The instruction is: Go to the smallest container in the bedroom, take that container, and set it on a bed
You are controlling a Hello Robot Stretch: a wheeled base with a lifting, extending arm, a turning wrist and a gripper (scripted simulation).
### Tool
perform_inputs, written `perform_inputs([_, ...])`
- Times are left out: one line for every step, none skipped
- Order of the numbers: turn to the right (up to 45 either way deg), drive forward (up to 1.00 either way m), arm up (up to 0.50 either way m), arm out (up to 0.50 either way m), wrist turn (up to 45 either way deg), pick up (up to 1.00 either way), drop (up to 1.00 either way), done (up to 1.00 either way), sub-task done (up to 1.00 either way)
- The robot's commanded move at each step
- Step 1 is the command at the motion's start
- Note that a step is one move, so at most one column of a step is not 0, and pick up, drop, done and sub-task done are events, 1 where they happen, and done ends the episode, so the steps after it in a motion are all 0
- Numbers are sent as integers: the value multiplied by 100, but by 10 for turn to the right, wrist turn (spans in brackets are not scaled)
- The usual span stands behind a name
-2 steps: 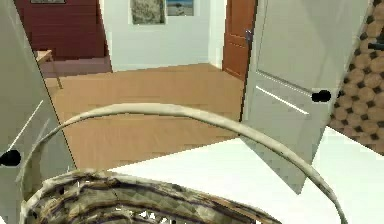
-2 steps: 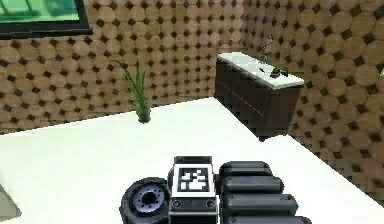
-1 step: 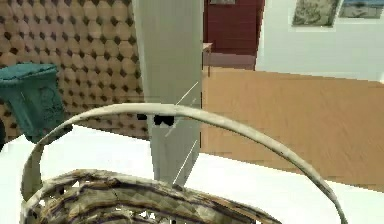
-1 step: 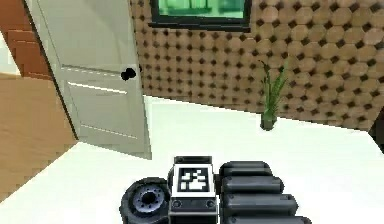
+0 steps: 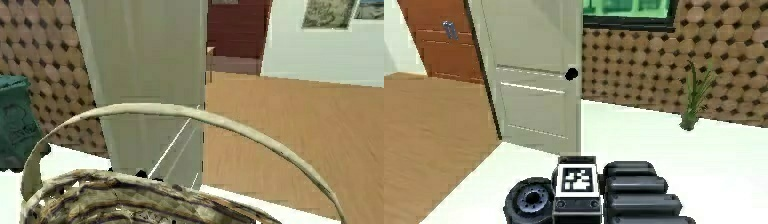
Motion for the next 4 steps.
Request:
perform_inputs([-450,0,0,0,0,0,0,0,0])
perform_inputs([-240,0,0,0,0,0,0,0,0])
perform_inputs([0,75,0,0,0,0,0,0,0])
perform_inputs([-90,0,0,0,0,0,0,0,0])
